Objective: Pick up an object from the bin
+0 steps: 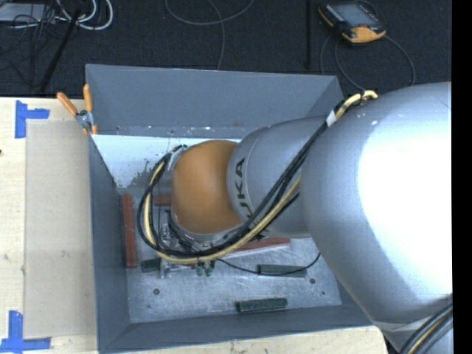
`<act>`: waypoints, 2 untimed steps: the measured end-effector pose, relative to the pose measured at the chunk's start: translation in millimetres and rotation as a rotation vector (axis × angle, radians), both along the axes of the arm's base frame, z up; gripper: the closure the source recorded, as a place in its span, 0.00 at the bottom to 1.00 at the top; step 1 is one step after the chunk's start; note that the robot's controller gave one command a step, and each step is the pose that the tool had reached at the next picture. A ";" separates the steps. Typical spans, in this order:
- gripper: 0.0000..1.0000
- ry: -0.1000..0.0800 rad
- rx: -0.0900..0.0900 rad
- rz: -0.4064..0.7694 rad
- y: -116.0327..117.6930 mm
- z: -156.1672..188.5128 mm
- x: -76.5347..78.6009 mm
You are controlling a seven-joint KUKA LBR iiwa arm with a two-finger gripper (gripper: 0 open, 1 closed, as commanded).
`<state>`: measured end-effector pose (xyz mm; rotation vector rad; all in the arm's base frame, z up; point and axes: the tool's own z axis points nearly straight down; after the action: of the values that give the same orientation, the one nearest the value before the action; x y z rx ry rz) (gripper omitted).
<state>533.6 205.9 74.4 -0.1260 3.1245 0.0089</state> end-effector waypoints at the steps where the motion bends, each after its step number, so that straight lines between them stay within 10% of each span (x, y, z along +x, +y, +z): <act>1: 1.00 0.000 0.000 -0.001 -0.1 0.0 0.0; 2: 0.00 0.019 -0.008 -0.045 9.9 94.1 -8.6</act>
Offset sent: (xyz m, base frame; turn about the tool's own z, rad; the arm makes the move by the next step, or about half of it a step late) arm -0.0115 0.0231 0.1926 0.0884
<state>525.0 215.7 168.5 -0.0555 3.1455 -0.0028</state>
